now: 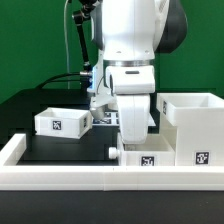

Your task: Assemble drawer

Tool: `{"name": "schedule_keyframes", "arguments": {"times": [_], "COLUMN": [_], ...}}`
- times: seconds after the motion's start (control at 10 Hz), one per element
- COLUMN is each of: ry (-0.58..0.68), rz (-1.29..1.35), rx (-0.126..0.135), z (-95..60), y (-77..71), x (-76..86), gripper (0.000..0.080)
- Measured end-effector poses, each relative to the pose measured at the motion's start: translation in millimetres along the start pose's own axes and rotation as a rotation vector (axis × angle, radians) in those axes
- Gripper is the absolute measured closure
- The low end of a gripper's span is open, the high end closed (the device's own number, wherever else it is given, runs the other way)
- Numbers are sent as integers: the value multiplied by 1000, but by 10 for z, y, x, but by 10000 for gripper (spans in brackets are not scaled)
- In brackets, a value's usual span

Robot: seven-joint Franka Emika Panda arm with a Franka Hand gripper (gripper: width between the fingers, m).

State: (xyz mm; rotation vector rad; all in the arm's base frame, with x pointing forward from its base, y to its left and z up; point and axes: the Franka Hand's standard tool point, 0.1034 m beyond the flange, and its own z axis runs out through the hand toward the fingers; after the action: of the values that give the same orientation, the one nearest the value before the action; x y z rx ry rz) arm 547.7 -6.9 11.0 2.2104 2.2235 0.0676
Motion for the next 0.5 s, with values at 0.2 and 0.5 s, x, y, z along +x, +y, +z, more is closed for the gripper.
{"name": "schedule_keyframes", "arguments": {"times": [0.2, 0.5], "ry": [0, -9], "rz": [0, -50], "rx": [0, 3], "z": [0, 8], "y": [0, -5], "x": [-1, -26], "gripper": [757, 757]}}
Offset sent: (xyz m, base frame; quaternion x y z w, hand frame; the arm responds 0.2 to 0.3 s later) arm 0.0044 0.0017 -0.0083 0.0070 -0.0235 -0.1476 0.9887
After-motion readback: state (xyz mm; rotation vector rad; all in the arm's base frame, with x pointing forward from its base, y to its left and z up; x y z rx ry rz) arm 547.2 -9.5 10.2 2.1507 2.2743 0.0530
